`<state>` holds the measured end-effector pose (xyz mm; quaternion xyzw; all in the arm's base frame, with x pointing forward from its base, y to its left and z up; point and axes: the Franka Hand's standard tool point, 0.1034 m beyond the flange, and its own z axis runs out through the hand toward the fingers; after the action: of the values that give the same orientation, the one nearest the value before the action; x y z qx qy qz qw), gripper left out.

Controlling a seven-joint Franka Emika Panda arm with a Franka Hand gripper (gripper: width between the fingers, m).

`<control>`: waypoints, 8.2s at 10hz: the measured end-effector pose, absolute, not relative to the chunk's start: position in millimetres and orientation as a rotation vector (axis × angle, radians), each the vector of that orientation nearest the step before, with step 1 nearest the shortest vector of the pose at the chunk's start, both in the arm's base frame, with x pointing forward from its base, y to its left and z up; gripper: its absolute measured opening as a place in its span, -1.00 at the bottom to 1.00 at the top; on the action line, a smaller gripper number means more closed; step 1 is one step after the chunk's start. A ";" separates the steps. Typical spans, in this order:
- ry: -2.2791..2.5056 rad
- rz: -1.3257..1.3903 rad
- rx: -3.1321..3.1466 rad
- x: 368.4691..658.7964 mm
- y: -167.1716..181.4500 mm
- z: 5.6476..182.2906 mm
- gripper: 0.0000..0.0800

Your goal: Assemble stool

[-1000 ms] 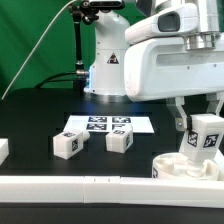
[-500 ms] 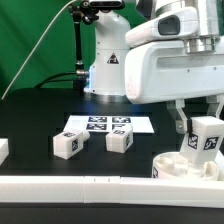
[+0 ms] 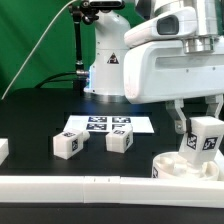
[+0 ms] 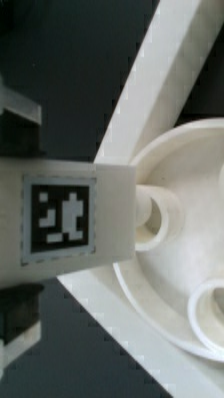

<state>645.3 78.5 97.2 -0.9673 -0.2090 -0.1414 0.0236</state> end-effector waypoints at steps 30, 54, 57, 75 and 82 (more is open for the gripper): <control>-0.624 -0.501 -2.999 632.4 75.2 76.3 -0.15; 0.076 -0.577 -2.937 635.2 80.4 108.1 0.62; -0.559 -0.606 -2.988 643.8 82.2 113.2 0.62; -1.975 -0.001 -2.415 647.8 92.7 101.6 0.62; -2.669 0.041 -1.684 654.4 74.6 97.4 0.62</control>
Offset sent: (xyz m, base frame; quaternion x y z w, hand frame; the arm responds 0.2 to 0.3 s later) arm 0.0000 0.0000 0.0000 0.0000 0.0000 0.0000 1.0000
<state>654.4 74.6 97.4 -0.5335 -0.8457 0.0131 -0.0071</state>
